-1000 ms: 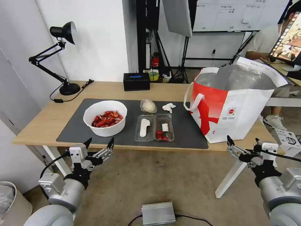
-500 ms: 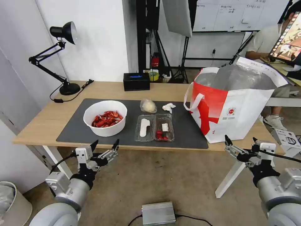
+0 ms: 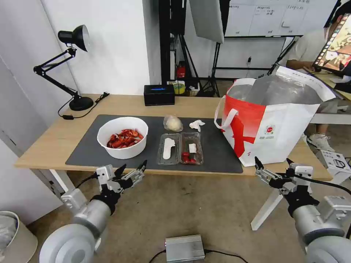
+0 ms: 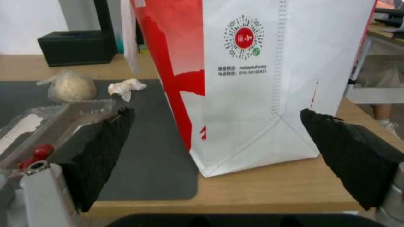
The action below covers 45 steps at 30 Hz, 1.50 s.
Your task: Pick up the trash from the table and place it into the takeout bag.
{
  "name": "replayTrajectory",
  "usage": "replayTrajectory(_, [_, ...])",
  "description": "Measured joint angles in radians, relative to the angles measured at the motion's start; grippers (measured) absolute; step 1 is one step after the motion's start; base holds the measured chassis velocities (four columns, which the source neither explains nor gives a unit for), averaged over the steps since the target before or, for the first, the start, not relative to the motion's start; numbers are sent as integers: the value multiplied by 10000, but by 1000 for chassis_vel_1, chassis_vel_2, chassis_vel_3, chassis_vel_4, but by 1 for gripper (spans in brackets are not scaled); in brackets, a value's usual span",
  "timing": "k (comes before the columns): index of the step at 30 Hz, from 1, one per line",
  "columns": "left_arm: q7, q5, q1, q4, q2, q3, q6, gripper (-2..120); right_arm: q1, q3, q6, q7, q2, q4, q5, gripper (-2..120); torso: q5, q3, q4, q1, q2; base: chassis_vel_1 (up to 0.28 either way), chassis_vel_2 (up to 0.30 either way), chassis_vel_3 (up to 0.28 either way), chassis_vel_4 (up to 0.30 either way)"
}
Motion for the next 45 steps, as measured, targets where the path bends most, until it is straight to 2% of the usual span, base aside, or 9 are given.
replayTrajectory(5, [-98,-412,-279,164,70,180,86,100,-37,4,16,-22,84,0,-91,100,0,0,0,0,0,0,0,0,0])
replayTrajectory(9, [-565,-1356,-649,253,105,417,331,100,-51,4,43,-73,205,-1,-235,100,0,0,1,0,0,0,0,0,0])
replayTrajectory(10, [-945,-1779,-901,286,93,570,488,100,-56,7,54,-82,249,-1,-284,100,0,0,0,0,0,0,0,0,0])
replayTrajectory(11, [-945,-1779,-901,286,93,570,488,100,-56,7,54,-82,249,-1,-284,100,0,0,0,0,0,0,0,0,0])
replayTrajectory(14, [-1925,-2762,-1517,367,-38,908,908,100,-112,32,81,-87,313,-2,-374,100,0,-1,1,0,0,0,0,0,0])
replayTrajectory(27, [-3679,-3963,-2977,984,-554,1962,1138,100,-156,46,158,-112,466,-39,-552,100,1,0,0,0,0,0,0,0,0])
replayTrajectory(29, [-4172,-4241,-3285,1176,-774,2167,1137,100,-135,59,168,-114,453,-119,-555,100,1,0,0,0,0,0,0,0,0])
replayTrajectory(36, [-4525,-4352,-3612,1505,-1107,2482,1100,100,-88,60,196,-116,427,-251,-557,100,1,0,0,0,0,0,0,0,0])
replayTrajectory(45, [-4630,-4484,-3809,1948,-1423,2705,1051,100,-33,22,219,-118,388,-324,-557,100,0,0,0,0,0,0,0,0,0])
